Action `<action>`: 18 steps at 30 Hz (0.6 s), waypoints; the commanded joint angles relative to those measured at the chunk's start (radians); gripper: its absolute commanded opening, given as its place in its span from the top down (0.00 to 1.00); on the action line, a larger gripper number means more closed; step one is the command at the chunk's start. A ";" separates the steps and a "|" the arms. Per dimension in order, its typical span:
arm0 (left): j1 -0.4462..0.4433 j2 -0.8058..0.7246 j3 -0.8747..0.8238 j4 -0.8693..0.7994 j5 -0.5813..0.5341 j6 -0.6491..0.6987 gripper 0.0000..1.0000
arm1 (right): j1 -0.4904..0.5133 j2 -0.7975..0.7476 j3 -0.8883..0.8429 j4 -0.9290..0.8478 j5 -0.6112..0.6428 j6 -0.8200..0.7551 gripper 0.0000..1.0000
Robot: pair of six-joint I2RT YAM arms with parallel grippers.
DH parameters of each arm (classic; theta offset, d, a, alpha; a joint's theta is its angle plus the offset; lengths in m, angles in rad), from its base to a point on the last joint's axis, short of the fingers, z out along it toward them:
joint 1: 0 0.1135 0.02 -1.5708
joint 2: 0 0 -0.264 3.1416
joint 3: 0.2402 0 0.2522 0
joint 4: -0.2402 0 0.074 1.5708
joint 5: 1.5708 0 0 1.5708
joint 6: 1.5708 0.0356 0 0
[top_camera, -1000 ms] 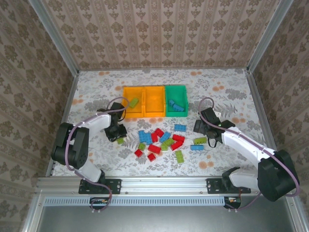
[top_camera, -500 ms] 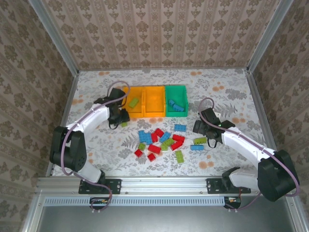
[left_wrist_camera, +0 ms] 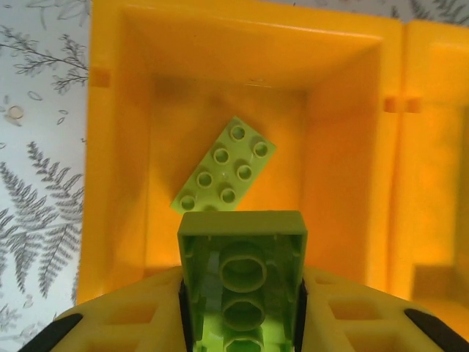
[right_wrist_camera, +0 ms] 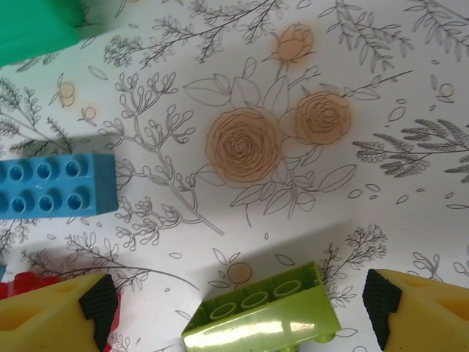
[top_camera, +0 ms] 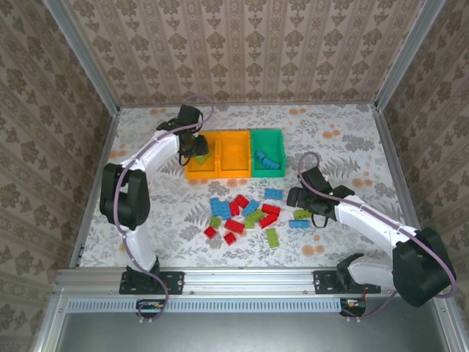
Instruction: Sort the legos into containers by color
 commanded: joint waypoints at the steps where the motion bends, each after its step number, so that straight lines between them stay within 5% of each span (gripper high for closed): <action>1: -0.004 0.032 0.079 -0.003 -0.014 0.053 0.63 | 0.010 0.028 0.010 -0.050 -0.025 -0.015 0.10; 8: -0.017 0.056 0.074 0.018 -0.019 0.052 0.57 | 0.010 0.066 0.028 -0.151 -0.028 0.092 0.13; 18: -0.067 -0.013 0.004 0.071 -0.058 0.032 0.29 | 0.010 0.048 0.029 -0.152 -0.115 0.204 0.16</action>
